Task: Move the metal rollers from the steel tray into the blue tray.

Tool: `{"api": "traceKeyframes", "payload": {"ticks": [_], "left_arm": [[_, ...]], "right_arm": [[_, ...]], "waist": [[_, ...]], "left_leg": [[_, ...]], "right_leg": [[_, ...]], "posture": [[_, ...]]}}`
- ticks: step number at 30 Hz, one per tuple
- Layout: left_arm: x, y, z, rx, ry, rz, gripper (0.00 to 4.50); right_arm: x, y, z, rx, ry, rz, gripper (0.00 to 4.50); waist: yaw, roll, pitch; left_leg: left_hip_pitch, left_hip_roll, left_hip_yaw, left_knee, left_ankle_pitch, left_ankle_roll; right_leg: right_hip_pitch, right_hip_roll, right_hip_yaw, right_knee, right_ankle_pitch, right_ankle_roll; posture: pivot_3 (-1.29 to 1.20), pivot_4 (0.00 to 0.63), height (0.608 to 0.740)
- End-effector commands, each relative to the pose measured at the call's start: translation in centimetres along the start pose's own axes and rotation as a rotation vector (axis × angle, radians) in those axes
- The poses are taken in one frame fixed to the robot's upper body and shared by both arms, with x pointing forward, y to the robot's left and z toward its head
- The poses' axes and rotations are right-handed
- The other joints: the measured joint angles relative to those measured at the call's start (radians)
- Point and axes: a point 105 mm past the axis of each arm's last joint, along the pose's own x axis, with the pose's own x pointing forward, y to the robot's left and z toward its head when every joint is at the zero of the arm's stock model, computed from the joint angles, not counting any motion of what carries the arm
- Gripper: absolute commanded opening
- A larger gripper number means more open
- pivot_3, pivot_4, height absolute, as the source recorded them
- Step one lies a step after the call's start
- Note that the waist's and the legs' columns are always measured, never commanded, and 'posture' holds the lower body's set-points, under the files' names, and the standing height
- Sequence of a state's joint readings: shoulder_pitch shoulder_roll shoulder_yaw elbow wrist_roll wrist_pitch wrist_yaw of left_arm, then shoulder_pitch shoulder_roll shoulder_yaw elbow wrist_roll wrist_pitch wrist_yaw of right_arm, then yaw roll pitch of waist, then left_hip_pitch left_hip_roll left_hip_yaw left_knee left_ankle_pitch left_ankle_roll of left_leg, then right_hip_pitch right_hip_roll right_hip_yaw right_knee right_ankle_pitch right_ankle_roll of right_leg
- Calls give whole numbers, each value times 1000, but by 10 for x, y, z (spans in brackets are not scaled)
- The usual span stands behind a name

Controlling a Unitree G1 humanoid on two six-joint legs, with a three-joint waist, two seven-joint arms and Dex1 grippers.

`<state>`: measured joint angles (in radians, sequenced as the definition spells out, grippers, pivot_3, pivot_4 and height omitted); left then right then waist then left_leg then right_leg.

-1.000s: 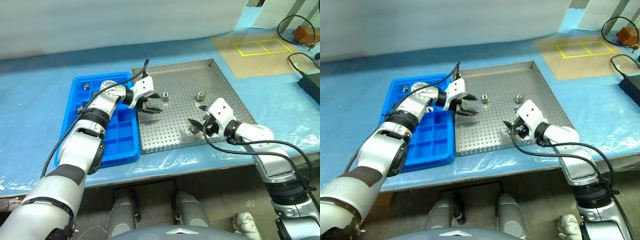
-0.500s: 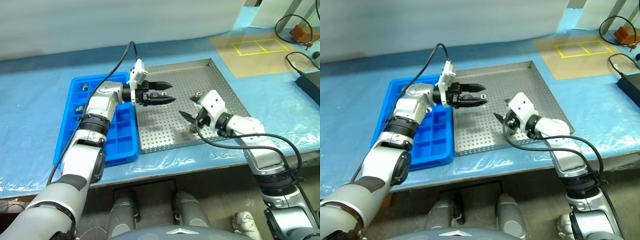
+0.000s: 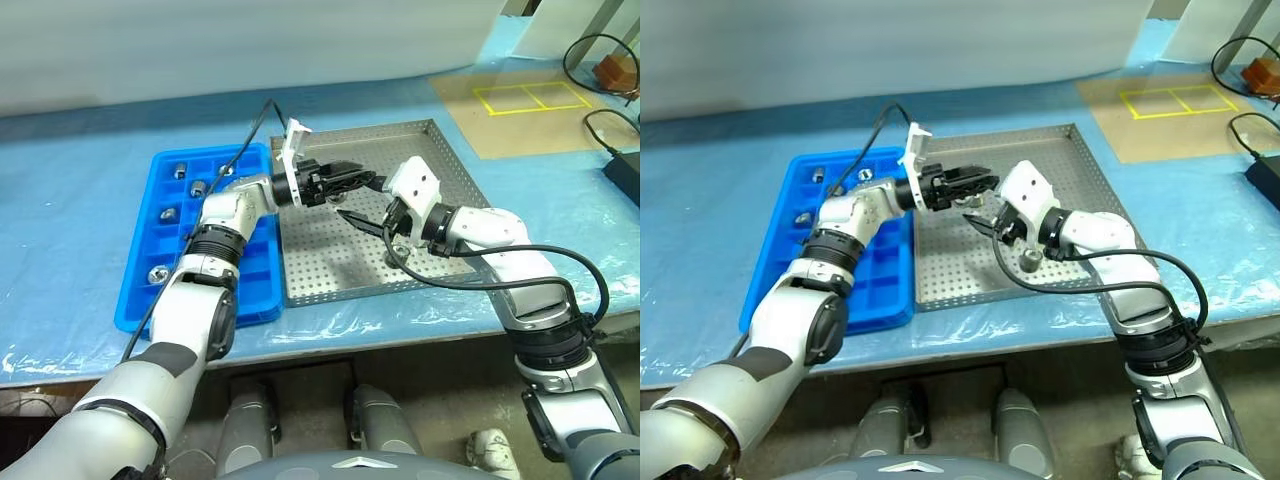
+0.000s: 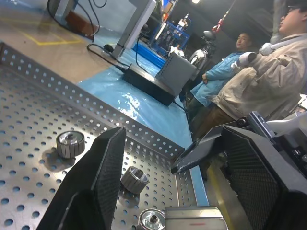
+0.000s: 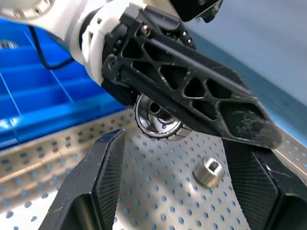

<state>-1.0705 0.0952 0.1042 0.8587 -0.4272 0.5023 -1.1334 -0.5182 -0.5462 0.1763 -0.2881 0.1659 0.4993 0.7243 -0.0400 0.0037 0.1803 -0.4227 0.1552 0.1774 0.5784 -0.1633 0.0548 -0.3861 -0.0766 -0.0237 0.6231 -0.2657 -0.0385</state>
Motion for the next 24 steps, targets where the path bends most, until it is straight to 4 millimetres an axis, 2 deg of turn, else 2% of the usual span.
{"api": "traceKeyframes", "payload": {"ticks": [1,7,15,18,21,24], "left_arm": [[10,-4,5,-16,-19,-7,3329],[16,-17,8,-46,-37,-70,3329],[15,-10,-2,-65,-16,-19,3329],[15,-11,-3,-59,-9,-21,3329],[15,-10,-3,-55,-5,-15,3329],[15,-9,-4,-51,-1,-12,3329]], "right_arm": [[2,0,16,-71,-56,6,3262],[4,-3,9,-79,-40,-29,3262],[8,-7,12,-68,-67,-62,3262],[8,-4,12,-65,-73,-44,2723],[8,-6,11,-66,-67,-57,1814],[7,-6,11,-63,-68,-50,1736]], "waist": [[0,0,0],[0,0,0],[-1,0,0],[-1,0,0],[-1,0,0],[-1,0,0]], "left_leg": [[0,0,0,0,0,0],[0,0,0,0,0,0],[0,0,0,1,0,0],[0,0,0,1,0,0],[0,0,0,1,0,0],[0,0,0,1,0,0]], "right_leg": [[0,0,0,0,0,0],[0,0,0,0,0,0],[0,0,0,0,0,0],[0,0,0,0,0,0],[0,0,0,0,0,0],[0,0,0,0,0,0]], "posture": [[-381,150,740],[-383,150,740],[-387,150,740],[-387,150,740],[-387,150,740],[-386,150,740]]}}
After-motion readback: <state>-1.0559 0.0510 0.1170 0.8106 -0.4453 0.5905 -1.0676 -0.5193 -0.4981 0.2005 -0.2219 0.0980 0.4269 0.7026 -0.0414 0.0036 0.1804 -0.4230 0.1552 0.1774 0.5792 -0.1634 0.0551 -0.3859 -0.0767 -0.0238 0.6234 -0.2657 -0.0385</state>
